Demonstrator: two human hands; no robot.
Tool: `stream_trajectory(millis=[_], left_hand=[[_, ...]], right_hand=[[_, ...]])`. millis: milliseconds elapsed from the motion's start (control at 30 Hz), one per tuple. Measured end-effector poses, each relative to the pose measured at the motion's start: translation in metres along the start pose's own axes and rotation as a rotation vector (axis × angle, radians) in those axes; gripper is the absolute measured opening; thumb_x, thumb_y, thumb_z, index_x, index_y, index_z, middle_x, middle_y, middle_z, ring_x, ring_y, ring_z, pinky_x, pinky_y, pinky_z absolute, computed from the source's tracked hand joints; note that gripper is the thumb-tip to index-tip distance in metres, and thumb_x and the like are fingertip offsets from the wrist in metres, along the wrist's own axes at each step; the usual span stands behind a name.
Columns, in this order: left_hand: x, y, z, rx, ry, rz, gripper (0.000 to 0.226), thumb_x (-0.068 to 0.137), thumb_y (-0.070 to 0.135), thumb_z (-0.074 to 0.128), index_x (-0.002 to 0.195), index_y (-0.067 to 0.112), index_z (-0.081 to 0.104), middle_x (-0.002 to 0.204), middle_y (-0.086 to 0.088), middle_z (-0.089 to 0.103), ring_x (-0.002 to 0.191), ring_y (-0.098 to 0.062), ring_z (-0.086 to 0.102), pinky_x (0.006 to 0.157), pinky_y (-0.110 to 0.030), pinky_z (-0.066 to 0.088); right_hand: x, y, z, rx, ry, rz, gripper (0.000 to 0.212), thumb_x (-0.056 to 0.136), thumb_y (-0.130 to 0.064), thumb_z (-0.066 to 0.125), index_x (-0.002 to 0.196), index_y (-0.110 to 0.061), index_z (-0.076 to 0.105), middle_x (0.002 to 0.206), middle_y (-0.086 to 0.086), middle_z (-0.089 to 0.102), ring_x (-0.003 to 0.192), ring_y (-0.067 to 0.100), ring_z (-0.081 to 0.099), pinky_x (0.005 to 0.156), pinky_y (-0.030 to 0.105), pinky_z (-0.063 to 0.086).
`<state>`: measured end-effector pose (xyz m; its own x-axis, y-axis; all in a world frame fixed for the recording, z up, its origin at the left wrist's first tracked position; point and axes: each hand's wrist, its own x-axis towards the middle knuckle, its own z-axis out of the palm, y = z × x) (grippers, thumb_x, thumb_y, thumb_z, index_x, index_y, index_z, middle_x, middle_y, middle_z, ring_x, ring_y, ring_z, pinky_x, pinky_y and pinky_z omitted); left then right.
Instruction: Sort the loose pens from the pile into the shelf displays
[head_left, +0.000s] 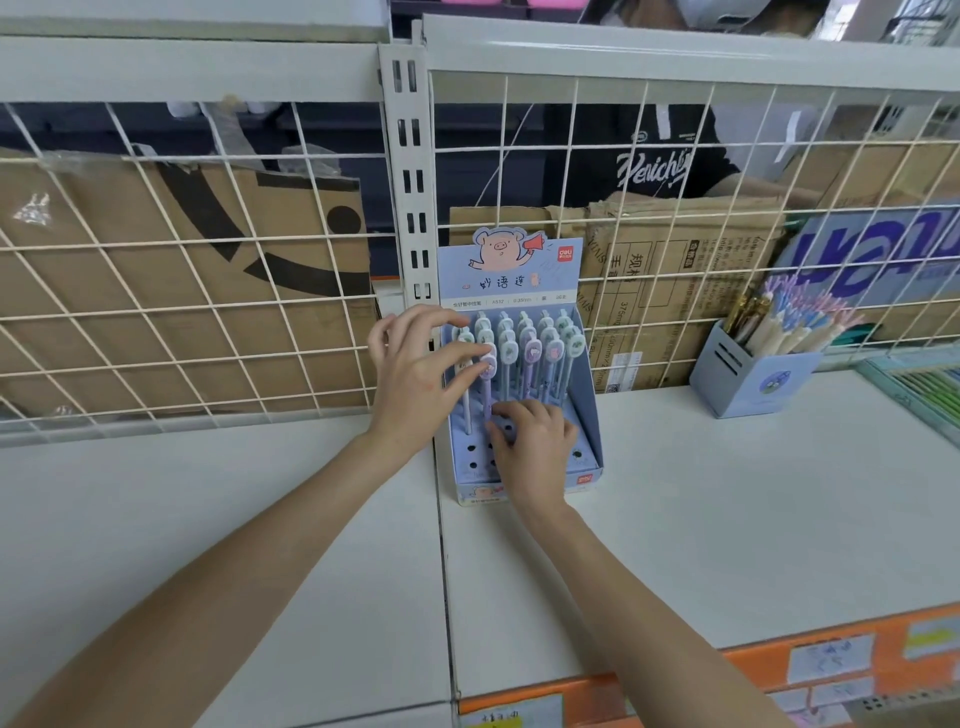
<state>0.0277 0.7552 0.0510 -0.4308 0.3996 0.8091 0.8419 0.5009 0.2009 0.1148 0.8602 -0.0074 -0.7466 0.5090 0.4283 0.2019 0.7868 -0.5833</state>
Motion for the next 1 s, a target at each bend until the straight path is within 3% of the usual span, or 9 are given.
stream_trajectory(millis=[167,333,500,667,767,833,900,1000], left_hand=[[0.000,0.001,0.000,0.012,-0.002,-0.011,0.013,0.080,0.037,0.069,0.088,0.027,0.074,0.108,0.004,0.062,0.112,-0.017,0.047,0.095,-0.040,0.026],[-0.001,0.004,0.001,0.011,-0.001,-0.026,0.014,0.081,0.037,0.067,0.087,0.027,0.073,0.107,0.003,0.062,0.112,-0.017,0.047,0.095,-0.040,0.025],[-0.002,0.008,-0.002,0.044,-0.017,-0.038,0.017,0.081,0.039,0.065,0.088,0.026,0.072,0.107,0.003,0.062,0.112,-0.016,0.045,0.097,-0.037,0.022],[-0.016,0.013,-0.009,0.127,-0.100,0.002,0.028,0.088,0.034,0.056,0.113,0.022,0.062,0.123,-0.005,0.058,0.123,-0.020,0.042,0.106,-0.046,0.015],[-0.040,0.020,-0.017,0.158,-0.147,-0.035,0.038,0.091,0.031,0.049,0.128,0.022,0.050,0.134,-0.006,0.051,0.130,-0.020,0.037,0.110,-0.047,0.009],[-0.060,0.025,-0.024,0.187,-0.170,-0.086,0.039,0.092,0.029,0.047,0.130,0.022,0.049,0.136,-0.005,0.050,0.131,-0.019,0.037,0.111,-0.045,0.008],[-0.079,0.027,-0.031,0.212,-0.196,-0.155,0.040,0.090,0.027,0.047,0.130,0.025,0.047,0.136,-0.003,0.049,0.130,-0.017,0.038,0.111,-0.045,0.012],[-0.107,0.028,-0.046,0.248,-0.223,-0.296,0.042,0.089,0.029,0.044,0.131,0.026,0.043,0.138,-0.004,0.047,0.129,-0.017,0.038,0.110,-0.041,0.014]], right_hand=[[0.001,-0.001,-0.003,-0.022,-0.016,0.007,0.018,0.088,-0.022,0.061,0.101,-0.014,0.070,0.105,0.006,0.065,0.108,0.030,0.047,0.087,0.033,0.017],[0.001,0.001,0.002,-0.019,0.032,0.001,0.011,0.080,-0.018,0.070,0.089,-0.011,0.072,0.094,0.010,0.065,0.097,0.036,0.052,0.084,0.040,0.025],[0.004,0.000,-0.003,-0.026,-0.027,0.001,0.015,0.085,-0.020,0.065,0.096,-0.011,0.071,0.103,0.010,0.061,0.106,0.034,0.047,0.090,0.039,0.022],[0.000,0.006,-0.011,-0.003,-0.086,-0.012,0.026,0.088,-0.020,0.061,0.113,-0.013,0.064,0.116,0.010,0.058,0.115,0.033,0.045,0.096,0.042,0.026],[-0.007,0.009,-0.016,0.005,-0.008,-0.112,0.033,0.076,-0.008,0.071,0.108,-0.012,0.065,0.109,0.010,0.063,0.105,0.036,0.055,0.087,0.047,0.040],[-0.014,0.008,-0.018,0.010,0.060,-0.221,0.035,0.069,-0.004,0.071,0.103,-0.013,0.066,0.105,0.007,0.065,0.103,0.029,0.054,0.086,0.041,0.039],[-0.022,0.001,-0.020,0.021,0.068,-0.335,0.031,0.073,-0.007,0.056,0.102,-0.014,0.065,0.108,0.005,0.065,0.107,0.022,0.047,0.088,0.034,0.029],[-0.038,-0.014,-0.016,0.024,-0.011,-0.473,0.034,0.078,-0.011,0.043,0.108,-0.017,0.059,0.119,0.006,0.062,0.115,0.026,0.050,0.094,0.039,0.029]])
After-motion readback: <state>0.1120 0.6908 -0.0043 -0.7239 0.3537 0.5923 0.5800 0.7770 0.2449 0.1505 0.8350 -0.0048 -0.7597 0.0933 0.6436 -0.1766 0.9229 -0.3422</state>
